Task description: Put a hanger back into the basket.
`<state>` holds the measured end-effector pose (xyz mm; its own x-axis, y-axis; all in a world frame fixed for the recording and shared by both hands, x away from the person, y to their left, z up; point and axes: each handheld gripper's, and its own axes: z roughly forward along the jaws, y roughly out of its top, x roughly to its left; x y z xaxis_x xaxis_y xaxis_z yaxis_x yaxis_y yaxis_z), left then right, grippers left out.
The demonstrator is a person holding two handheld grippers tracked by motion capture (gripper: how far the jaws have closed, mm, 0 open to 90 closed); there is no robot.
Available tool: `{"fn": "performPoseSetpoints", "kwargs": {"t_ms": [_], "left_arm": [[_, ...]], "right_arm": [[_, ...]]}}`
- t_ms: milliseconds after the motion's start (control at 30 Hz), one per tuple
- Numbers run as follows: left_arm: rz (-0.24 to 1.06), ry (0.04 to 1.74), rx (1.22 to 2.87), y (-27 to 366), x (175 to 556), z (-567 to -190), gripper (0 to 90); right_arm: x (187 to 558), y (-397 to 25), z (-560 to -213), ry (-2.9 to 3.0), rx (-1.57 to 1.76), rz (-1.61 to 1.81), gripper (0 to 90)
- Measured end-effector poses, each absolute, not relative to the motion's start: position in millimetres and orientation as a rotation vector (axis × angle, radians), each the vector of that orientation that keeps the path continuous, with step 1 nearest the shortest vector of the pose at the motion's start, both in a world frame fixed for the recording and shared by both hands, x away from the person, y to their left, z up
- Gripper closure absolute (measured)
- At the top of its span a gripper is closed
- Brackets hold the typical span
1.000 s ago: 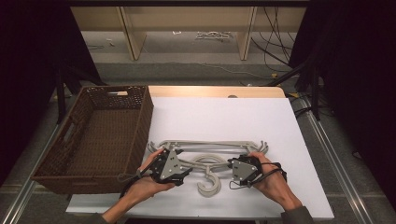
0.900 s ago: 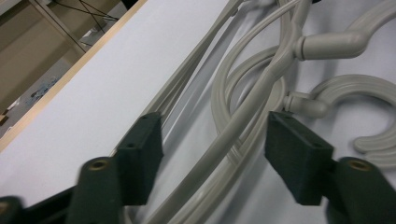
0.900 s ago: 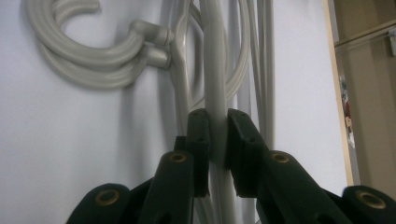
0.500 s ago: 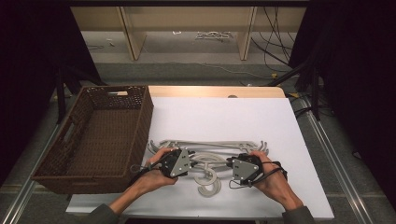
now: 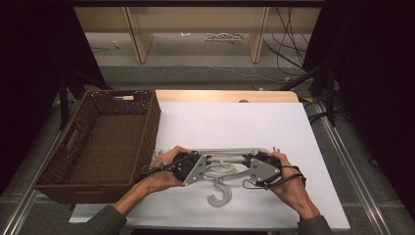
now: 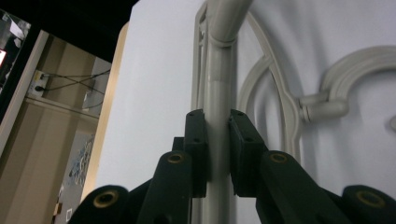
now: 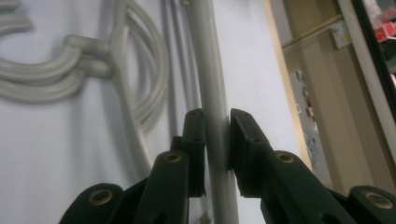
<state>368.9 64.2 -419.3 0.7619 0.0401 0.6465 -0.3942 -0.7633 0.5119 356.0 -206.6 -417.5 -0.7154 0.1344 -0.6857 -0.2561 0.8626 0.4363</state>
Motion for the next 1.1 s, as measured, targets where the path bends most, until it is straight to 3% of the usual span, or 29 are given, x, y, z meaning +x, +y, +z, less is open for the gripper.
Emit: {"fn": "performPoseSetpoints", "kwargs": {"t_ms": [100, 267, 367, 533, 567, 833, 1100], "left_arm": [[0.913, -0.297, 2.299, 62.5, 372.2, -412.2, 79.6], [0.944, -0.285, 2.291, 60.6, 374.8, -399.5, 79.5], [0.922, -0.204, 2.272, 59.7, 379.2, -393.5, 79.5], [0.884, -0.072, 2.293, 66.6, 393.0, -375.9, 79.5], [0.818, 0.010, 2.221, 65.9, 395.5, -376.0, 79.6], [0.663, 0.274, 2.114, 81.8, 407.6, -343.8, 79.6], [0.553, 0.417, 2.068, 100.4, 413.1, -316.3, 79.5]], "right_arm": [[355.1, -207.6, -417.8, 2.264, 0.051, 0.727, 70.1], [356.9, -215.9, -408.4, 2.129, 0.349, 0.845, 40.4], [352.2, -221.9, -401.0, 2.055, 0.476, 0.964, 33.5], [345.2, -226.2, -397.8, 2.005, 0.591, 1.070, 31.2], [341.6, -226.6, -399.1, 1.996, 0.637, 1.113, 31.2], [331.5, -220.9, -408.5, 2.019, 0.655, 1.158, 31.1], [324.6, -218.1, -417.3, 2.046, 0.659, 1.180, 30.5]]}}
